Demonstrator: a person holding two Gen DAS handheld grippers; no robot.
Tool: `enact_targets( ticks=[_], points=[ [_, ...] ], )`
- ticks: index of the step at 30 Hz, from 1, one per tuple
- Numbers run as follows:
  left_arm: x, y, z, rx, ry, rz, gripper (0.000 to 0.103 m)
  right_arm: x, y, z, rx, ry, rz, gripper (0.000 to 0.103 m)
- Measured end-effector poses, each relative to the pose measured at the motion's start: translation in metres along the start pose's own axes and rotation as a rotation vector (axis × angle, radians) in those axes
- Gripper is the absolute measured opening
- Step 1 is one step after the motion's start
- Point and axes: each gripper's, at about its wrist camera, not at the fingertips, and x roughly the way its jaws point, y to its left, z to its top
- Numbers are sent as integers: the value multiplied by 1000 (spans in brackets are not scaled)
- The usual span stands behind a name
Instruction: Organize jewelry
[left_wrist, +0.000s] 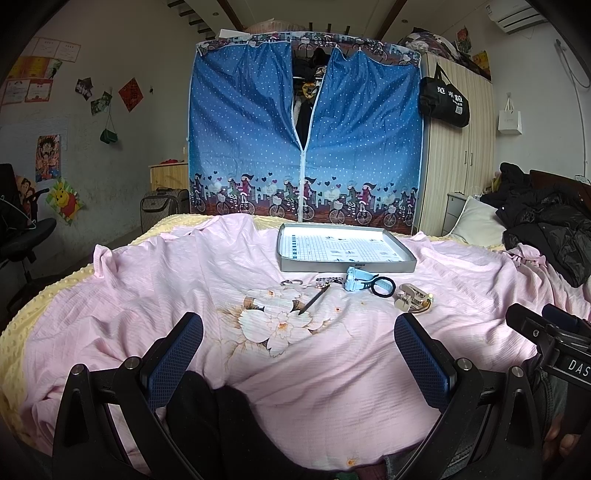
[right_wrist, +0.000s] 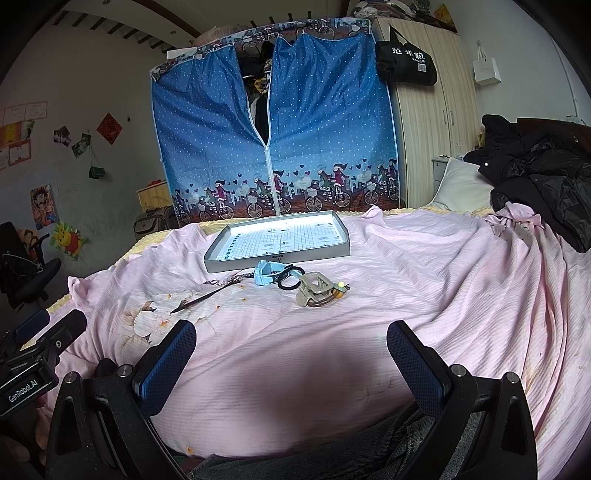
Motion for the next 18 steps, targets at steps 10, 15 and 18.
enact_targets(
  ticks=[10,15,18],
  points=[
    [7,3,-7,-5,13,3,101,0,0,1,-2,5,-1,103],
    [10,8,-3,-21,27,6,101,6,-3,2,12,45,4,103],
    [19,12,2,-21,47,19,101,17,-5,1,26,110,2,103]
  ],
)
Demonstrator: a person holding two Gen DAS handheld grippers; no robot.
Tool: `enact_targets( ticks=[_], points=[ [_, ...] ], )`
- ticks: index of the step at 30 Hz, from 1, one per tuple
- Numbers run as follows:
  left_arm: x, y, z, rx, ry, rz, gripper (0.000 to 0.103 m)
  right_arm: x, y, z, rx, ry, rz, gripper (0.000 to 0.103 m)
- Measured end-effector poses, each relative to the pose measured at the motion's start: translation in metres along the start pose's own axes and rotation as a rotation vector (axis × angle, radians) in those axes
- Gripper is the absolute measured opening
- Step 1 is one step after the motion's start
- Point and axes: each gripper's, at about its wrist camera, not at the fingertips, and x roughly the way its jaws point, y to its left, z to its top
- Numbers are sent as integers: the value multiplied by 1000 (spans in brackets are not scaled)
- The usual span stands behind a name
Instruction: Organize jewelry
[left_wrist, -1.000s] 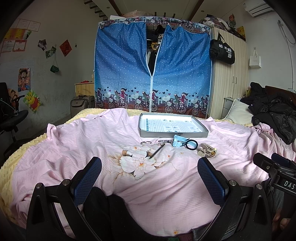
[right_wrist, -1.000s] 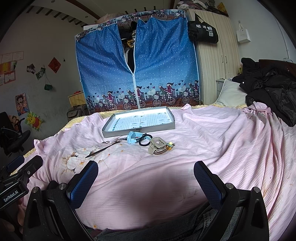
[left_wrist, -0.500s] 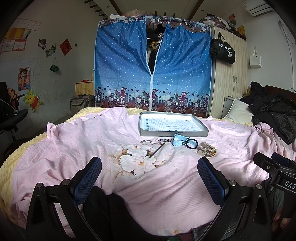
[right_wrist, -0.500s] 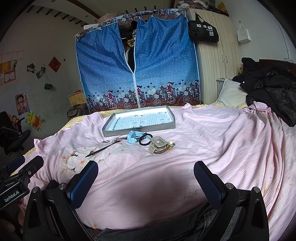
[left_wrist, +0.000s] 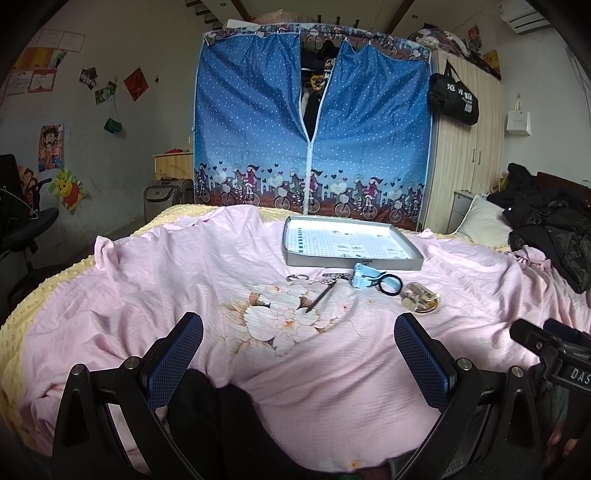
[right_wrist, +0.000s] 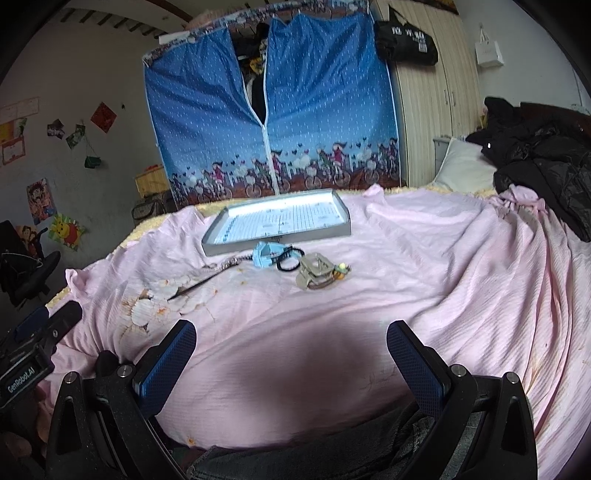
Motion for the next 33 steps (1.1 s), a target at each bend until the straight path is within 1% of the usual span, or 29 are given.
enact_targets(
  ticks=[3,5,9,13,15,17,18,20,22,25,28,30,33],
  points=[
    [12,4,7,19,22,15,101,5,-1,1,0,42,-18,103],
    [21,7,14,31,36,20,101,4,1,5,-18,36,-23,103],
    [41,17,22,38,70,-10,101,2,7,17,-102,-15,-53,103],
    [68,28,25,55,137,-36,101,5,13,30,-202,-108,-129,103],
    [86,33,27,60,183,-51,101,13,12,39,-221,-119,-101,103],
    [100,37,29,59,214,-64,101,23,8,45,-227,-114,-29,103],
    [111,39,31,57,234,-83,101,28,6,49,-231,-108,-1,103],
    [121,38,35,58,257,-103,101,41,3,55,-242,-83,33,103],
    [135,37,39,75,278,-127,101,53,1,62,-248,-45,45,103],
    [151,31,44,107,307,-158,101,71,-2,68,-248,34,61,103],
    [169,23,46,147,350,-213,101,93,-8,72,-211,123,70,103],
    [180,18,46,167,370,-243,101,106,-12,74,-206,165,78,103],
    [197,11,46,190,402,-285,101,125,-16,80,-205,204,103,103]
  ],
)
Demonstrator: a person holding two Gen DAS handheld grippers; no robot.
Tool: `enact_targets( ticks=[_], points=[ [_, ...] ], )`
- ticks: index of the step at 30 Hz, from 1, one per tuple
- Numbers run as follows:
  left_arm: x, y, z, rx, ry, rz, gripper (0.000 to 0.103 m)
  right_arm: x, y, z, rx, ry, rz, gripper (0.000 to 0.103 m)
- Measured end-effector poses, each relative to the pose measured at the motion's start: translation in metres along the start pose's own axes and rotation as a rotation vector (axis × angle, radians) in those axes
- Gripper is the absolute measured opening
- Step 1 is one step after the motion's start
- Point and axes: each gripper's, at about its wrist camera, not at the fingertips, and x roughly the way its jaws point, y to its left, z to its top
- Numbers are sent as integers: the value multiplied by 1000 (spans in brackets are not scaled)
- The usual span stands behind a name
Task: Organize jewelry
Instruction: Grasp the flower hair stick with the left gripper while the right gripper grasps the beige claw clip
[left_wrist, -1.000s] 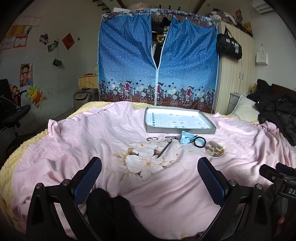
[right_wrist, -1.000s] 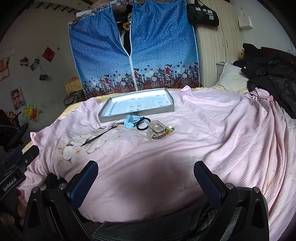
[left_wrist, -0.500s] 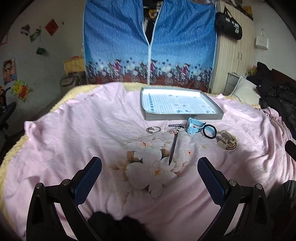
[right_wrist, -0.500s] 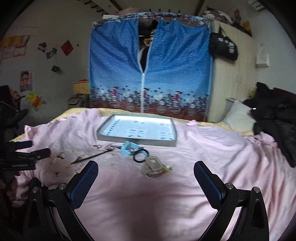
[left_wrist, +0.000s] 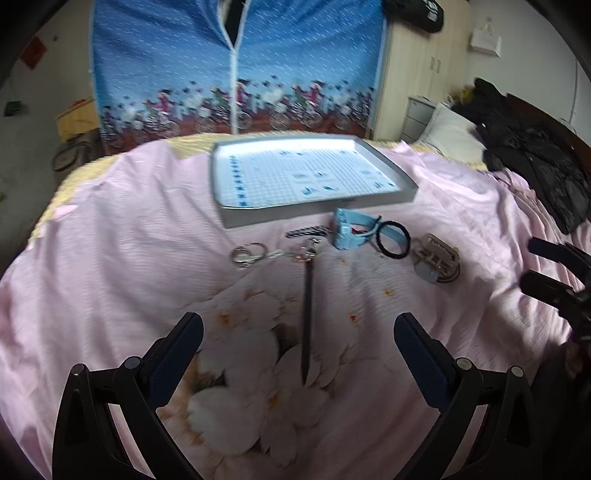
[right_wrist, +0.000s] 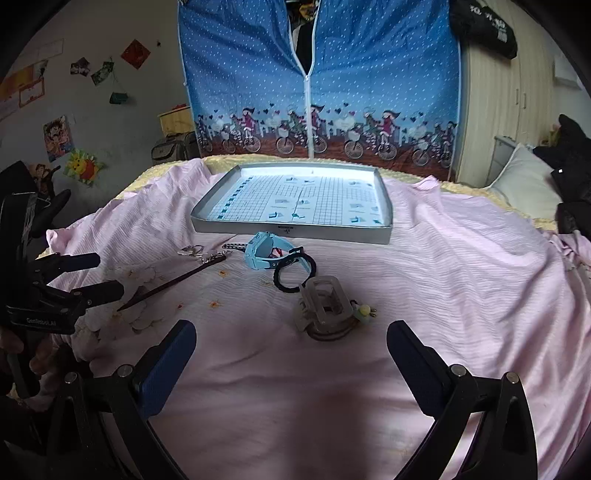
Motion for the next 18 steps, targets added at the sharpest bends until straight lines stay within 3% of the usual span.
enact_targets(
  ticks=[2,4,8,10,13,18],
  points=[
    [9,0,6,15,16,-22,96,15,-5,8,3,28,21,98],
    [21,2,15,25,39,-43,89,28,-8,14,9,45,49,83],
    [42,7,28,6,86,-67,68,55,-10,23,-28,66,51,67],
    [55,11,35,-17,99,-80,65,65,-13,22,-40,75,44,60],
    [76,18,46,-57,120,-87,65,75,-22,21,-26,88,50,55],
    [102,29,59,-130,176,-117,48,88,-35,20,-3,116,60,54]
  ],
)
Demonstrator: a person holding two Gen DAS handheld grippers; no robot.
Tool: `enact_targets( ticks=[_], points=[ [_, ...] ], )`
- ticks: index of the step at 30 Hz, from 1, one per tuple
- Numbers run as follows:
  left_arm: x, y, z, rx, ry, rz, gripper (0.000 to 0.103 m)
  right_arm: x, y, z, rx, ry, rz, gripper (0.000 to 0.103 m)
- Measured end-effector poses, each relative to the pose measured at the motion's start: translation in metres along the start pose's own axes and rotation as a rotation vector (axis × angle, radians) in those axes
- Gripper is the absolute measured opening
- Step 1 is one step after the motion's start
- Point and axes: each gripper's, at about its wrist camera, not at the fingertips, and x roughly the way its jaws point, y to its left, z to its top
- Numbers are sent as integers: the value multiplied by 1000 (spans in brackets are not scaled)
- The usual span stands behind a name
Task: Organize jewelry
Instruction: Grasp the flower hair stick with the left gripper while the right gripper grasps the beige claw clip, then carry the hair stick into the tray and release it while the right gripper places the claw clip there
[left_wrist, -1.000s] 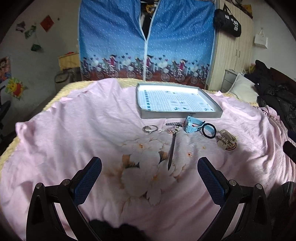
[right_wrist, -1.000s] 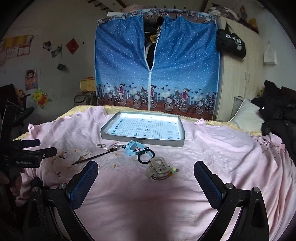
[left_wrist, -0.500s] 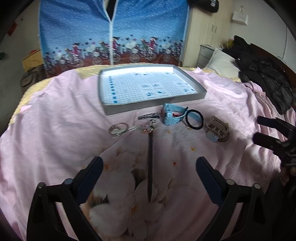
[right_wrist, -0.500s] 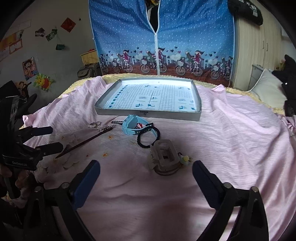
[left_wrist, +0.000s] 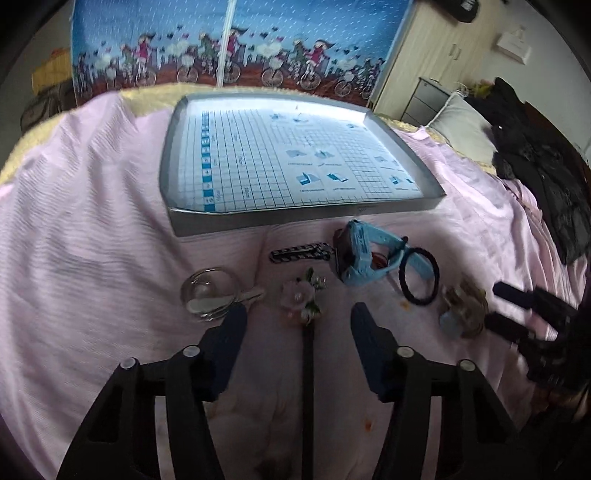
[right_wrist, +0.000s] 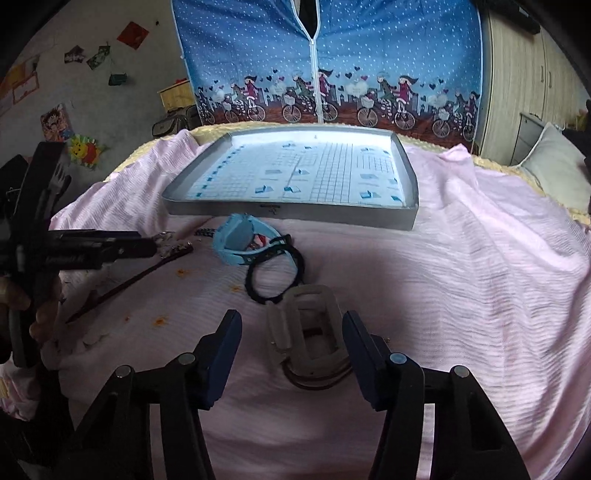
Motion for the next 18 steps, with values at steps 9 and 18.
enact_targets(
  ticks=[9,18],
  points=[
    [28,11,-1,-71,83,-21,32,17,12,1,-61,26,24,25],
    [12,27,-9,-207,62,-75,18,16,6,0,-47,-3,40,8]
  ],
)
